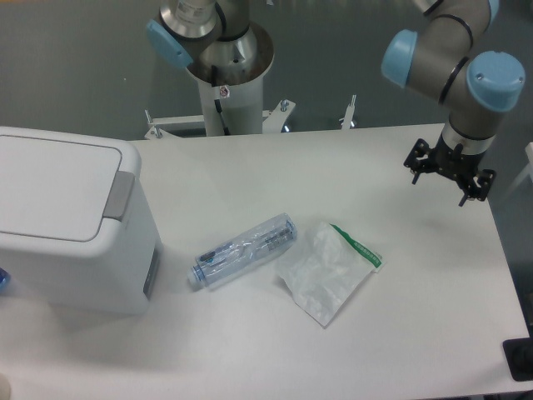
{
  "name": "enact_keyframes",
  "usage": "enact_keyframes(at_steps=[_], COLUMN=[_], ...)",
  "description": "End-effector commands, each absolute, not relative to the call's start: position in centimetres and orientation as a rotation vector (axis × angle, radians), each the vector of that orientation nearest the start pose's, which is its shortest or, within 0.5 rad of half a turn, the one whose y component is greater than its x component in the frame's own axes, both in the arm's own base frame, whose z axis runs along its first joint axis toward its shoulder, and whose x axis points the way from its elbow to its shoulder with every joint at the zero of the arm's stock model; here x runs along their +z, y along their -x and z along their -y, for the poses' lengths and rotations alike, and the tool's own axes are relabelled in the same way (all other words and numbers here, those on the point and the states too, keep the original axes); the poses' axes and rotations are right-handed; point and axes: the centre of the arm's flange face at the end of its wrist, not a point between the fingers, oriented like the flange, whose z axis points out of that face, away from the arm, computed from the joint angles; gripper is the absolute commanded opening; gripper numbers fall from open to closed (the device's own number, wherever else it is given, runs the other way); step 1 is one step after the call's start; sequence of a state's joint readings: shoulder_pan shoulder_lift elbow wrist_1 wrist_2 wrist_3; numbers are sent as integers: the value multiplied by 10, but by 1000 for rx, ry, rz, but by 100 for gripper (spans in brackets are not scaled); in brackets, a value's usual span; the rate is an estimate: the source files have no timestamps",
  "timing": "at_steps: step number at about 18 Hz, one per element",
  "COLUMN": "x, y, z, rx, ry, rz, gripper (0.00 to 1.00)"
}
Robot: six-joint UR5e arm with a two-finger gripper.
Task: Open the trash can
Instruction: 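Move the open gripper from its start pose toward the white trash bin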
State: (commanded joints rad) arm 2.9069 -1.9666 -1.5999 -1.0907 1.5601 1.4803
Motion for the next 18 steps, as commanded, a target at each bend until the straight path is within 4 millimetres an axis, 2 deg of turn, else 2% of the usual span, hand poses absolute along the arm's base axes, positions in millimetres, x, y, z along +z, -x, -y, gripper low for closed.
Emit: enact_keyframes(at_steps=[4,10,12,14,15,17,18], x=[297,310,313,313,319,330,337], y=[576,576,572,560,552,541,534], z=[-275,-278,-279,-295,-305,-310,-321], rx=[73,97,89,69,52,14,14], ry=[3115,3115,3119,3121,3123,3127,3122], rz=[-218,-204,-111,-58,-32,107,162], gripper=[100,100,100,100,100,100,100])
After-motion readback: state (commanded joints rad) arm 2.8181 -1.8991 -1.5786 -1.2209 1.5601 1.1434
